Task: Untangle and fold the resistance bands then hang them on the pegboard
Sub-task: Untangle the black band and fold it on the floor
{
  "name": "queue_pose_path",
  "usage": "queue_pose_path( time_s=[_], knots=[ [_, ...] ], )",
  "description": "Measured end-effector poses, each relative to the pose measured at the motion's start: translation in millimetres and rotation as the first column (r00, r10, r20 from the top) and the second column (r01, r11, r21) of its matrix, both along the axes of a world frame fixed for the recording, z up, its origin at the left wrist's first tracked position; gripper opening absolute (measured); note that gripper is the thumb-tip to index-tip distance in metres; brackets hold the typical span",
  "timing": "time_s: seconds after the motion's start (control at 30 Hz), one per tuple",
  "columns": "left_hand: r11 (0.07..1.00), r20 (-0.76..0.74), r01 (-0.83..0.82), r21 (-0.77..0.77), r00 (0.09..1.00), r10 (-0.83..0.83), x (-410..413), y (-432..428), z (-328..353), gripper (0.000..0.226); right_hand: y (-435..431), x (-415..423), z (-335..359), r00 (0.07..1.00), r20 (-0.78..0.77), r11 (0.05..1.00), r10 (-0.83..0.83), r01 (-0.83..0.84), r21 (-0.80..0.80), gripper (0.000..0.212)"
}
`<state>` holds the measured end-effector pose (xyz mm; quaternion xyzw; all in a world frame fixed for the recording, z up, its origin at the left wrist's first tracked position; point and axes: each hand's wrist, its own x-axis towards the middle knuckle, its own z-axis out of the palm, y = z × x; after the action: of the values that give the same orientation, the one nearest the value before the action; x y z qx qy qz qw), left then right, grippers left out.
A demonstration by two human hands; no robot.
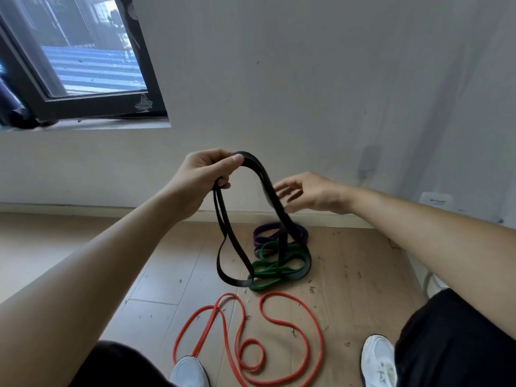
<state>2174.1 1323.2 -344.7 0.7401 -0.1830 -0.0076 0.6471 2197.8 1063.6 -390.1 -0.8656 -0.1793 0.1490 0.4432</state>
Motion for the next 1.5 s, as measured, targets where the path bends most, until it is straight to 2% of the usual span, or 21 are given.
queue_pose_path(
  time_s=[0.07,0.13,0.3,0.43,0.53,0.7,0.83,0.97,1.1,1.17,1.23,1.3,1.37,1.43,1.5],
  knots=[
    [0.998,0.009,0.032,0.058,0.999,-0.033,-1,-9,-1,0.028,11,-5,9,0.998,-0.03,0.986,0.049,-0.044,0.16,0.049],
    [0.993,0.009,0.057,0.103,0.998,-0.058,-1,-14,-4,0.034,23,-9,15,0.997,-0.033,0.97,0.067,-0.057,0.237,0.04],
    [0.994,0.002,0.033,0.105,0.999,-0.033,2,-7,-4,0.028,35,-10,15,0.999,0.009,0.984,0.042,-0.043,0.174,0.013],
    [0.958,0.017,0.02,0.286,1.0,-0.026,3,10,-1,0.038,34,-10,20,1.0,-0.017,0.961,0.01,-0.005,0.276,0.018],
    [0.919,-0.007,0.077,0.387,0.997,-0.081,-1,9,1,0.039,38,-15,26,0.999,0.045,0.946,0.024,-0.037,0.322,0.022],
    [0.883,0.029,0.1,0.458,0.991,-0.128,-5,-3,6,0.029,41,-22,38,0.981,0.194,0.969,0.007,-0.055,0.242,0.031],
    [0.925,0.137,0.048,0.377,0.985,-0.107,-4,-9,6,0.011,33,-16,25,0.975,0.216,0.997,0.06,-0.068,0.027,0.027],
    [0.985,0.237,-0.071,0.158,0.971,0.032,1,-10,9,0.005,17,0,-7,0.976,0.181,0.971,0.122,-0.08,-0.225,0.021],
    [0.968,0.19,-0.231,-0.102,0.95,0.247,12,3,14,0.007,-8,11,-32,0.998,0.034,0.921,0.06,-0.042,-0.387,0.015],
    [0.952,0.146,-0.267,-0.149,0.946,0.288,16,9,16,0.009,-10,12,-43,0.998,-0.034,0.915,0.049,-0.058,-0.398,0.016],
    [0.961,0.133,-0.25,-0.117,0.955,0.264,17,13,14,0.009,-1,10,-51,0.996,-0.081,0.951,0.047,-0.07,-0.302,0.032],
    [0.98,0.14,-0.191,-0.058,0.97,0.198,15,13,11,0.009,17,7,-53,0.994,-0.094,0.991,0.05,-0.061,-0.122,0.051],
    [0.994,0.142,-0.113,0.004,0.984,0.111,13,11,9,0.011,37,5,-46,0.998,-0.06,0.998,0.026,-0.022,0.058,0.059],
    [0.998,0.139,-0.063,0.027,0.989,0.058,10,9,9,0.014,55,6,-35,0.998,-0.061,0.978,-0.031,0.043,0.204,0.057],
    [0.998,0.135,-0.063,-0.002,0.989,0.063,9,10,10,0.017,65,8,-26,0.995,-0.074,0.958,-0.07,0.088,0.274,0.04]
  ],
)
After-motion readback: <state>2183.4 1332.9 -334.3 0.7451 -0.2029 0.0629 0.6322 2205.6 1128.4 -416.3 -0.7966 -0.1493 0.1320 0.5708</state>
